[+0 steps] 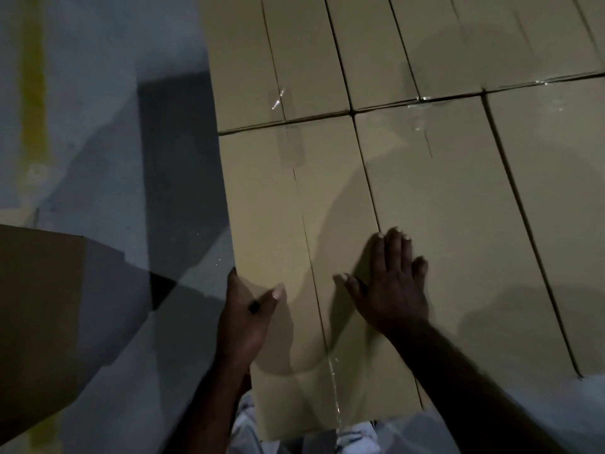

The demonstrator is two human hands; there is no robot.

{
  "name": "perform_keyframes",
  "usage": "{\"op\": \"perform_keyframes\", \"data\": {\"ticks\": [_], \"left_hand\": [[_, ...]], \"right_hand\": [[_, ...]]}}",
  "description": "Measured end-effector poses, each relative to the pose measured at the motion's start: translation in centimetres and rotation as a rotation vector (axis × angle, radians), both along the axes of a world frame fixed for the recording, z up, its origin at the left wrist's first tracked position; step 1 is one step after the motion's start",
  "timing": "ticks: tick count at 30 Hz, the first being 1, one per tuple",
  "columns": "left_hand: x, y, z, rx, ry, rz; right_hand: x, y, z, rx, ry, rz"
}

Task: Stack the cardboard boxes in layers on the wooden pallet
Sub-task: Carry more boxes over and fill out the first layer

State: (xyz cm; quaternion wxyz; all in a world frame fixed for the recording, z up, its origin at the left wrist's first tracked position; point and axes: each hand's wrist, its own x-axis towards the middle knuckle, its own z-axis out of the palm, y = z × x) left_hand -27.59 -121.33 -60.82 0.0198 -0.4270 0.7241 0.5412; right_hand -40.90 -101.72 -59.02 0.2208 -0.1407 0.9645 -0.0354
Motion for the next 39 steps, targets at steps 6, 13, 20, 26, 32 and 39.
{"op": "perform_keyframes", "data": {"ticks": [6, 13, 20, 26, 32, 39], "left_hand": [[-2.5, -3.2, 0.9, 0.037, -0.065, -0.124], [-13.1, -10.5, 0.8, 0.02, 0.005, 0.026], [-22.1, -15.9, -1.8, 0.035, 0.088, 0.064], [-23.0, -16.2, -2.8, 0.013, 0.076, -0.007], [-23.6, -16.6, -2.4, 0.187, 0.066, 0.03], [-23.8, -17.1, -2.5, 0.343, 0.063, 0.04]], "right_hand": [[-0.4, -1.2, 1.4, 0.1, -0.11, 0.007], [-4.8, -7.6, 3.0, -0.043, -0.117, -0.012], [-12.3, -16.6, 1.0, -0.122, 0.071, 0.054], [-16.9, -22.2, -0.1, -0.022, 0.112, 0.317], [-17.6, -23.5, -0.8, 0.085, 0.072, 0.457], [-17.2, -25.1, -1.2, 0.014, 0.13, 0.458]]}}
